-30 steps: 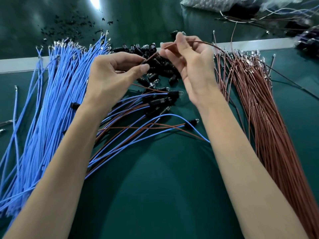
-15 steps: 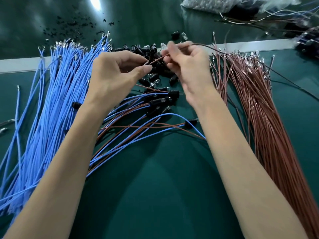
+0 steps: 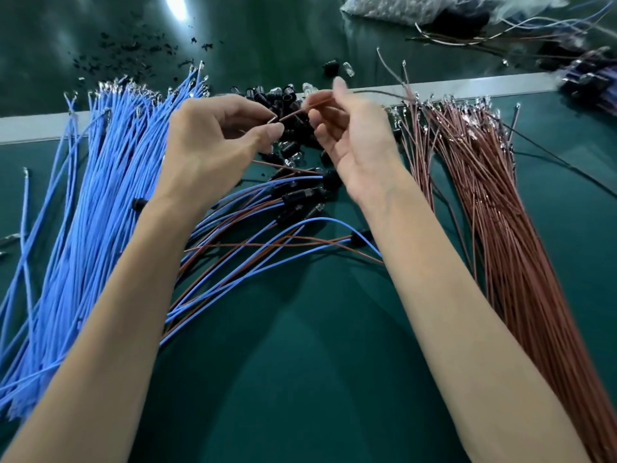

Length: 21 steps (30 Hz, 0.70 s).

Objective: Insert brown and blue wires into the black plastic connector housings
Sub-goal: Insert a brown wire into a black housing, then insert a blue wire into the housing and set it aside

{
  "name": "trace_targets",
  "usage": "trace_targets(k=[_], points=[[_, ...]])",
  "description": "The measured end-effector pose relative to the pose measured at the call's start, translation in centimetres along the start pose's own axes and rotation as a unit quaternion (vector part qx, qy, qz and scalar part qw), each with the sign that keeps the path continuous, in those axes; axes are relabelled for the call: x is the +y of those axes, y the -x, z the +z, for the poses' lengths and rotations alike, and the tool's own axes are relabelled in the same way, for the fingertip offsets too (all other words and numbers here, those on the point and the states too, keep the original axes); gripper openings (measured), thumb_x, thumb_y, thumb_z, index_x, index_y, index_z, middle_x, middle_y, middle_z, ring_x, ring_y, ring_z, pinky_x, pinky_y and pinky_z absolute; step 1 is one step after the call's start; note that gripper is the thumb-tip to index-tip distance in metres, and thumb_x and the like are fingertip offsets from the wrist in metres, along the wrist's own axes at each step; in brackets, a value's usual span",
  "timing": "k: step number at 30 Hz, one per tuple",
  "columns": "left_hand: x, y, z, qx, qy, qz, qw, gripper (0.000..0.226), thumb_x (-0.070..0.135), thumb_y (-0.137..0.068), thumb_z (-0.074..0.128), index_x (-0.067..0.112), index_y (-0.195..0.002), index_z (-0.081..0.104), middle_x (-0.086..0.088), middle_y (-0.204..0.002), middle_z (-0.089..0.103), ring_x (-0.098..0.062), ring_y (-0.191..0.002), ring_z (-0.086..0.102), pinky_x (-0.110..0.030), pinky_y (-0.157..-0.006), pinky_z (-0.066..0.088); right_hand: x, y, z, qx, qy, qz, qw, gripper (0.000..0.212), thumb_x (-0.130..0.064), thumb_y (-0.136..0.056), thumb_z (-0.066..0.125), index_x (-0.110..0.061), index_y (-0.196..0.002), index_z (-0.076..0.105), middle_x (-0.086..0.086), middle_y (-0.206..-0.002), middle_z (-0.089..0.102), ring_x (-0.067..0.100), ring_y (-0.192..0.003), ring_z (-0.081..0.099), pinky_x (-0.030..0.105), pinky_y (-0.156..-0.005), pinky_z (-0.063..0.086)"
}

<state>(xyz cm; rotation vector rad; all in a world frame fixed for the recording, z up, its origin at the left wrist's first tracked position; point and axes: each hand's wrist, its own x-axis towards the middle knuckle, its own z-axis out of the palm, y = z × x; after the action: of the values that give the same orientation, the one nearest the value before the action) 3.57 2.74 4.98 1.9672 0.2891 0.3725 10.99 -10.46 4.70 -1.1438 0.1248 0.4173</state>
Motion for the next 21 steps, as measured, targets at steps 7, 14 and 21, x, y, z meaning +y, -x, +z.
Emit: trace_targets(k=[7, 14, 21], points=[[0.3, 0.0, 0.4, -0.016, 0.011, 0.010, 1.000, 0.014, 0.013, -0.082, 0.074, 0.013, -0.096, 0.071, -0.006, -0.085, 0.072, -0.008, -0.071, 0.067, -0.021, -0.074, 0.055, 0.0, 0.3, 0.4, -0.060, 0.181, -0.024, 0.981, 0.026, -0.026, -0.097, 0.053, -0.012, -0.081, 0.068, 0.000, -0.076, 0.065, 0.002, -0.059, 0.056, 0.014, -0.057, 0.044], [-0.2, -0.2, 0.2, -0.018, 0.011, 0.008, 1.000, 0.009, 0.019, -0.081, 0.075, 0.021, -0.088, 0.071, -0.001, -0.080, 0.072, -0.009, -0.069, 0.068, -0.026, -0.075, 0.057, 0.0, 0.1, 0.0, 0.007, 0.108, -0.046, 0.993, 0.034, -0.019, -0.098, 0.049, -0.016, -0.068, 0.066, -0.002, -0.067, 0.066, 0.002, -0.056, 0.056, 0.016, -0.055, 0.044], [-0.9, -0.1, 0.6, -0.027, -0.003, 0.001, 1.000, 0.007, 0.018, -0.083, 0.073, 0.017, -0.090, 0.071, 0.000, -0.076, 0.070, -0.001, -0.061, 0.062, -0.014, -0.062, 0.049, 0.4, 1.0, 0.5, 0.129, 0.604, -0.160, 0.770, 0.030, -0.033, -0.084, 0.056, -0.011, -0.067, 0.067, 0.005, -0.069, 0.062, 0.024, -0.068, 0.056, 0.028, -0.060, 0.039]])
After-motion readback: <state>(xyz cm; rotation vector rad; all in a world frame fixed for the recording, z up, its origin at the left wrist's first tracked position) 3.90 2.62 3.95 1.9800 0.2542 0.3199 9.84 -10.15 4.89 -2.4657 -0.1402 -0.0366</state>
